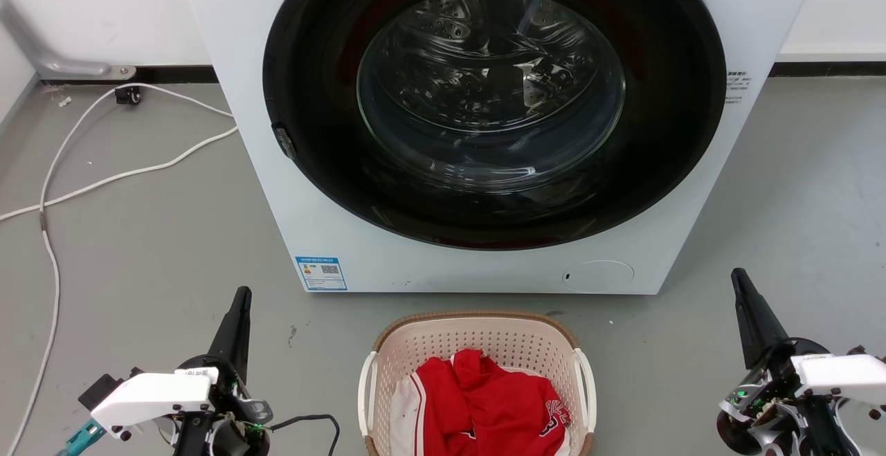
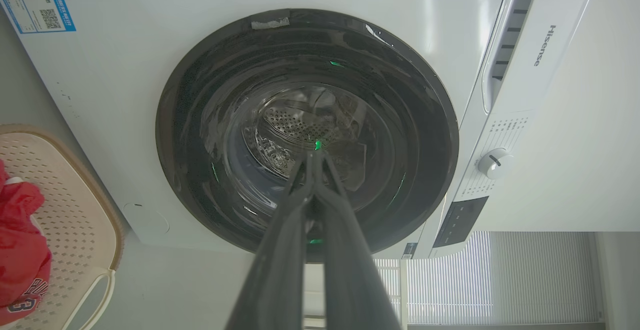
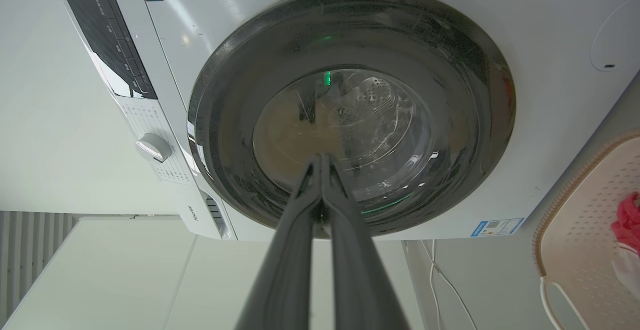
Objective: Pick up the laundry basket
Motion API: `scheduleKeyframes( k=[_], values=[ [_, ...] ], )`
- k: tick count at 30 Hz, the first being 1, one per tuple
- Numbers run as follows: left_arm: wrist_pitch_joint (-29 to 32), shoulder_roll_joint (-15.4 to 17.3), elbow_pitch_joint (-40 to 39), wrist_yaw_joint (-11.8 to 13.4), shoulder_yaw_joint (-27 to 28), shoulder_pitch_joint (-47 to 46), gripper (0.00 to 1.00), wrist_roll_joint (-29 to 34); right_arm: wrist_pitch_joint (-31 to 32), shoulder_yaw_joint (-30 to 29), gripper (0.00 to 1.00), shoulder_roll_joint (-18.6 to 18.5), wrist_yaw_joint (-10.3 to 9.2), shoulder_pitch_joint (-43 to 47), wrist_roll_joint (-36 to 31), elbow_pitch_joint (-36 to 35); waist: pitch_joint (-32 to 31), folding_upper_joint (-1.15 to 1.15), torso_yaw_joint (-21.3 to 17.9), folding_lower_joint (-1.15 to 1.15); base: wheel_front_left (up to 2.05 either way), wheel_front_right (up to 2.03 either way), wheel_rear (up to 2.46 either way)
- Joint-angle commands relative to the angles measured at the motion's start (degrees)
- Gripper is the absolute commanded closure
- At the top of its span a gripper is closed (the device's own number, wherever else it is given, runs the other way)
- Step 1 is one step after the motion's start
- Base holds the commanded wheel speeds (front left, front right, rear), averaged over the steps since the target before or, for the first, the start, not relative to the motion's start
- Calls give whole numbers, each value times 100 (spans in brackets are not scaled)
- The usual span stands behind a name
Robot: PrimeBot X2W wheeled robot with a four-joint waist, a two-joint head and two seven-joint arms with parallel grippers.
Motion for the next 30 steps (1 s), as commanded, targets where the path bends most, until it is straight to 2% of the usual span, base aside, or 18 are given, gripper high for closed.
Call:
scheduleKeyframes(
  k=[1,30],
  values=[
    [37,-4,8,-28,18,-58,100,14,11,-6,100,14,0,-55,-42,4,0,0,0,0,0,0,0],
    [39,-21,8,-28,39,-61,100,43,27,-29,100,32,0,-58,-49,5,0,0,0,0,0,0,0]
  ],
)
